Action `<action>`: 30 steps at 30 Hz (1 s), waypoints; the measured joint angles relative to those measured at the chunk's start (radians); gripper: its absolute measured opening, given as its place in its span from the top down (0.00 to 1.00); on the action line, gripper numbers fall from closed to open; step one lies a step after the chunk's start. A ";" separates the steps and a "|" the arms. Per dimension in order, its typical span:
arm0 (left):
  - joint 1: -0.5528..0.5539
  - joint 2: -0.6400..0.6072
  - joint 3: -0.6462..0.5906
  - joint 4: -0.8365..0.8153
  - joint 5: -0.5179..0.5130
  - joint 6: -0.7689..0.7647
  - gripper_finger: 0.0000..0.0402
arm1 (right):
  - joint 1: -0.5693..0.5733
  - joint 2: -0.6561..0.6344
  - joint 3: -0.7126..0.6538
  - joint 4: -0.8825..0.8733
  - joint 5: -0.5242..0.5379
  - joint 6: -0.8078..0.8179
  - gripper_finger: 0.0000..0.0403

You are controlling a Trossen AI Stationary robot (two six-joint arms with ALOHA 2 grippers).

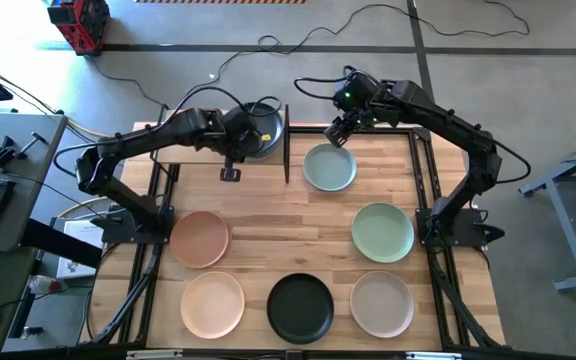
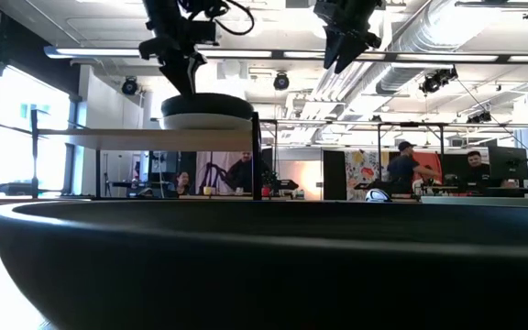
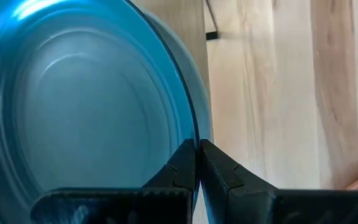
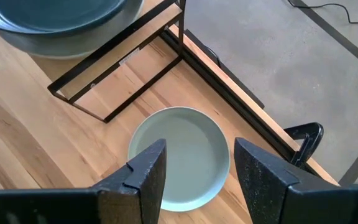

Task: Place and stack plates onto a shelf
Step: Stack the dark blue plate on top of the white plate on the shelf

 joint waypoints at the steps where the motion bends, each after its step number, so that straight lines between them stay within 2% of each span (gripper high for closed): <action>1: 0.000 0.001 0.000 0.000 0.012 0.000 1.00 | 0.000 0.000 0.000 0.000 0.000 0.000 0.58; 14: 0.000 0.008 0.000 0.024 0.015 0.089 0.99 | 0.000 0.000 0.000 0.000 0.000 -0.003 0.58; 19: 0.000 0.027 0.000 0.019 -0.040 0.080 0.99 | 0.000 0.000 0.000 0.000 0.000 -0.003 0.58; 30: -0.001 0.051 0.000 0.018 -0.045 0.075 0.98 | 0.000 0.000 0.000 0.000 0.000 -0.007 0.58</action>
